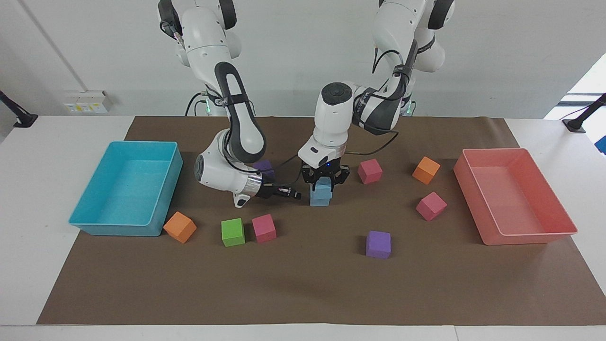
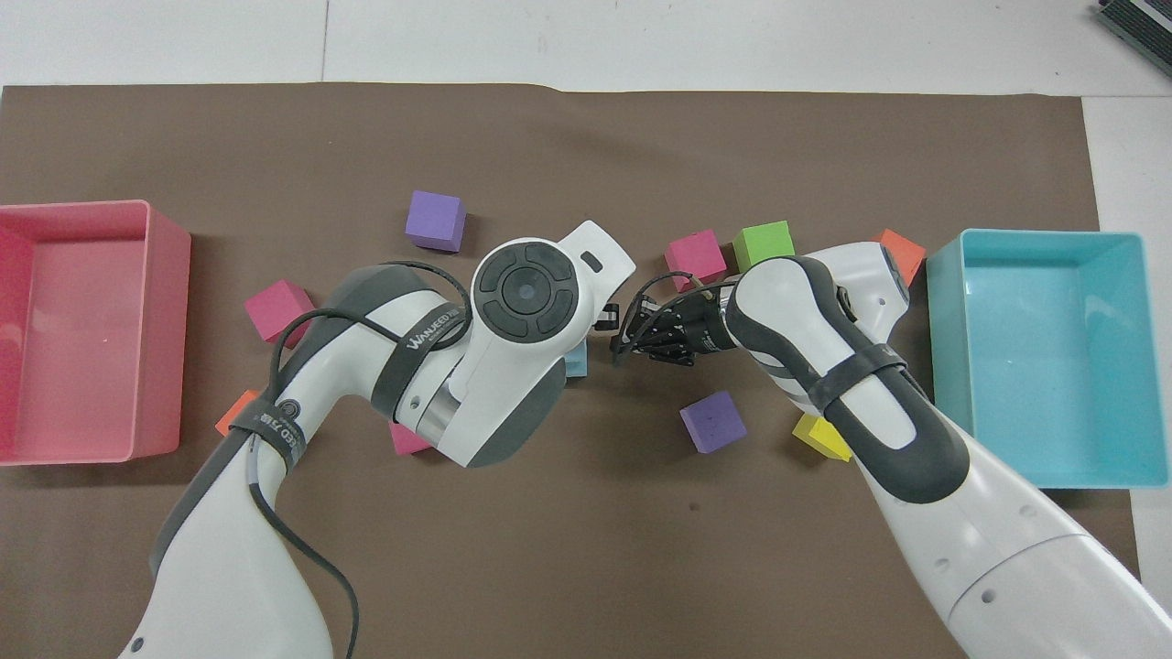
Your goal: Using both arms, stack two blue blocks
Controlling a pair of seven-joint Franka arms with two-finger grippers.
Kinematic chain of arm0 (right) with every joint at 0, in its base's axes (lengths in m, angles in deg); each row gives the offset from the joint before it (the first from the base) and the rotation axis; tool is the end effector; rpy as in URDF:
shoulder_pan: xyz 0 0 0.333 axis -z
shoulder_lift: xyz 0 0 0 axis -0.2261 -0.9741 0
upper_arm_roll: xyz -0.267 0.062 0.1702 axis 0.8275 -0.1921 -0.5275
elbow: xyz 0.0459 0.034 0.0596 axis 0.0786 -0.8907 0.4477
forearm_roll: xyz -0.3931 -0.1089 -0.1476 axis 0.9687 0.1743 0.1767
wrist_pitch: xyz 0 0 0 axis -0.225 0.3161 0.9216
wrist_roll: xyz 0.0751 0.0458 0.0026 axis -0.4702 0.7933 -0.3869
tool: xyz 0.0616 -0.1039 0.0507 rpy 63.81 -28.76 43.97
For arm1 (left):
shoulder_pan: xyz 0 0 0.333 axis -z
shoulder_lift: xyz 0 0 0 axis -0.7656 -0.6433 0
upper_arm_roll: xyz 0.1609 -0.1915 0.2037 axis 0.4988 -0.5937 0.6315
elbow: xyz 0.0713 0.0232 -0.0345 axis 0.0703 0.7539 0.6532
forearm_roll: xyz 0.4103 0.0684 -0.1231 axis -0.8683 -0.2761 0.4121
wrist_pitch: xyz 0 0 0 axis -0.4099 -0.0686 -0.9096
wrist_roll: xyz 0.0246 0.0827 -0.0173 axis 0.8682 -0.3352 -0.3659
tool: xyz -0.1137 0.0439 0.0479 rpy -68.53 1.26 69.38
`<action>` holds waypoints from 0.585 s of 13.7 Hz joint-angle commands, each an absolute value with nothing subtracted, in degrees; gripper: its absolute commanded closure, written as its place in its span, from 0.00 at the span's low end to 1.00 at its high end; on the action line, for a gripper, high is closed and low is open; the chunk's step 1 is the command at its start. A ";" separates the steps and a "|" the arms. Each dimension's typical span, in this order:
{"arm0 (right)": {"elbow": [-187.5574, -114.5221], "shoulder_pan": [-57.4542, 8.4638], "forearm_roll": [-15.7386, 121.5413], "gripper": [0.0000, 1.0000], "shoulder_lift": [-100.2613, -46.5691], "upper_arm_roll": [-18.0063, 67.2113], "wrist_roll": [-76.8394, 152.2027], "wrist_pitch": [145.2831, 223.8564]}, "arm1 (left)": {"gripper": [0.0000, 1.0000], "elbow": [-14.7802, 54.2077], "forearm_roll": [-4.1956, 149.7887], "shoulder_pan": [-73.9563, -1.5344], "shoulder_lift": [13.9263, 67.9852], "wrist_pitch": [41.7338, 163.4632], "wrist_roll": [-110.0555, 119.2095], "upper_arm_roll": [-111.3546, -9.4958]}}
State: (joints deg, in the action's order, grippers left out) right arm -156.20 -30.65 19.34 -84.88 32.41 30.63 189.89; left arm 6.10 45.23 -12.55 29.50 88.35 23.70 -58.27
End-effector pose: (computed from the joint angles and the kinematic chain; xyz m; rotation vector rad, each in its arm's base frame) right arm 0.6135 0.2467 0.2165 -2.2456 0.5013 0.3803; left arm 0.5632 -0.4403 0.3651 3.0836 -0.1301 0.1820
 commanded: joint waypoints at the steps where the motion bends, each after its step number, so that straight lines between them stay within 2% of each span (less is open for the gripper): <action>1: -156.89 -30.21 17.22 1.00 -84.79 31.98 32.67 190.72 | 0.76 6.93 46.08 -10.76 29.39 88.76 24.47 -57.22; 8: -156.89 -30.12 17.22 1.00 -84.79 31.98 32.67 190.72 | 0.74 7.81 46.08 -10.76 29.83 88.05 24.55 -57.22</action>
State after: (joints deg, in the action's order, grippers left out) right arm -156.26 -30.65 19.34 -84.88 32.41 30.63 189.89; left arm 6.87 45.36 -11.87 29.20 88.26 23.94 -58.27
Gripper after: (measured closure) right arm 0.991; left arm 0.458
